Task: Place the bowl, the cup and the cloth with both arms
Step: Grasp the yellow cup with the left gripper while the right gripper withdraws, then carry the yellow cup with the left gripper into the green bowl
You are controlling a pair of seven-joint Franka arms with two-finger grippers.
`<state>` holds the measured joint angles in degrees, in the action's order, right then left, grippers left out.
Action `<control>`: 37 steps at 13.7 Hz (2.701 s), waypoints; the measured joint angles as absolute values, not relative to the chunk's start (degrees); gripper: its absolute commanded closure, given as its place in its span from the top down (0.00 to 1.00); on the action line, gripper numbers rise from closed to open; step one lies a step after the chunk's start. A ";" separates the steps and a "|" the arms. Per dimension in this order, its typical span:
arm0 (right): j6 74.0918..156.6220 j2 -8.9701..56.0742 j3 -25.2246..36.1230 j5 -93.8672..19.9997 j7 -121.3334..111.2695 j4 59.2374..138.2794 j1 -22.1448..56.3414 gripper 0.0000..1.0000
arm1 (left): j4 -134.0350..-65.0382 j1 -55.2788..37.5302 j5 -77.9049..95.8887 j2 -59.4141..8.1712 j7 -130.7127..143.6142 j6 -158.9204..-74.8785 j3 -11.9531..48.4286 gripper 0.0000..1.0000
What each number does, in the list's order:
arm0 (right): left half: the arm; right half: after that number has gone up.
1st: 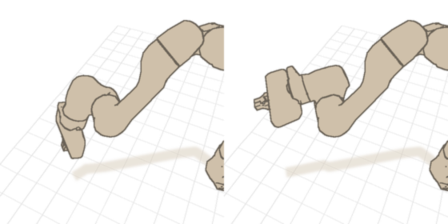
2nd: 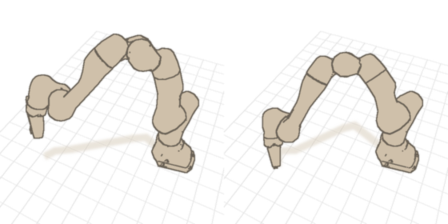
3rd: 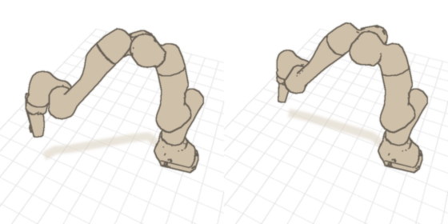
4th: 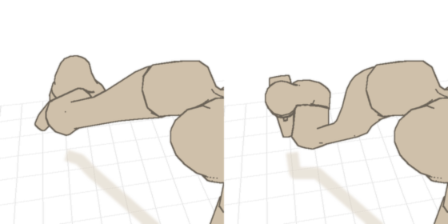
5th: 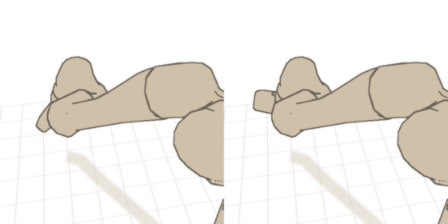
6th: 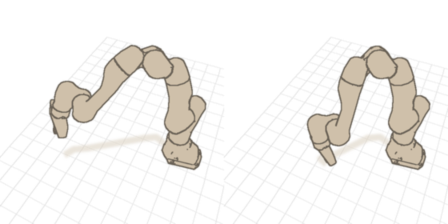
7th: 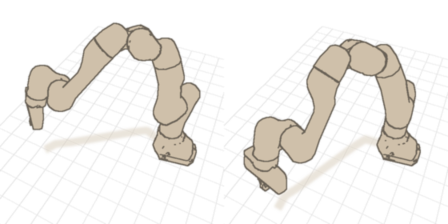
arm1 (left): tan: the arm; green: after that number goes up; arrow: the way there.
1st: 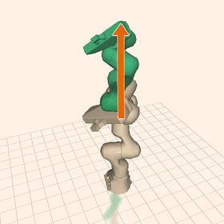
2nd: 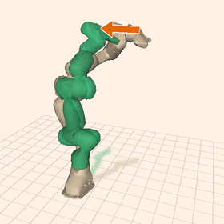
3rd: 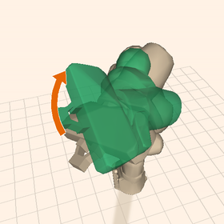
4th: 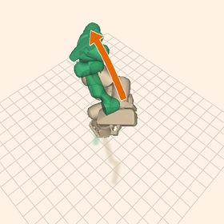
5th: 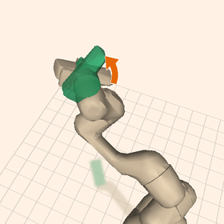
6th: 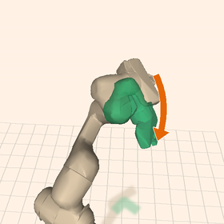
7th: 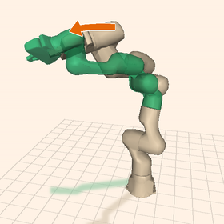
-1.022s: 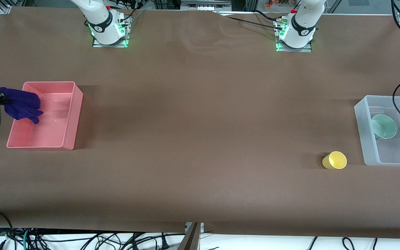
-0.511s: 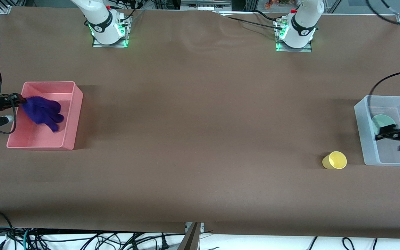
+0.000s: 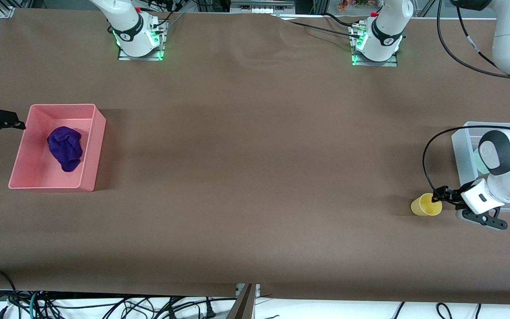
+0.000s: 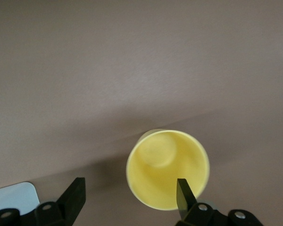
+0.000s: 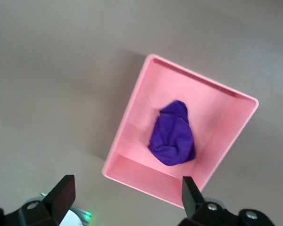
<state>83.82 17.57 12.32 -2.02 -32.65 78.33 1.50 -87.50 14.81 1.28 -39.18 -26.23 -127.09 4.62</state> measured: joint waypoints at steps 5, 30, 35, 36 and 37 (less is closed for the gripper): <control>83.55 13.58 -0.77 4.99 -24.43 77.75 1.86 1.00 | -87.51 14.74 1.65 -41.46 -17.09 -127.45 4.72 0.00; 83.36 9.51 0.85 4.03 -13.97 77.67 0.78 1.00 | -81.56 33.74 -4.96 -38.57 -43.79 -109.45 1.10 0.67; 83.39 9.56 0.75 4.03 -13.97 77.67 0.82 1.00 | -81.16 33.52 -4.96 -38.17 -43.87 -109.09 2.08 1.00; 83.42 9.57 0.72 4.03 -13.97 77.67 0.84 1.00 | -80.83 33.30 -4.95 -37.19 -43.85 -107.87 2.71 1.00; 83.45 9.58 0.70 4.03 -13.97 77.67 0.86 1.00 | -80.48 32.72 -4.94 -35.61 -43.40 -105.84 3.59 1.00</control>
<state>83.45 9.58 0.70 4.03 -13.97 77.67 0.86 -80.48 32.72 -4.94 -35.61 -43.40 -105.84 3.59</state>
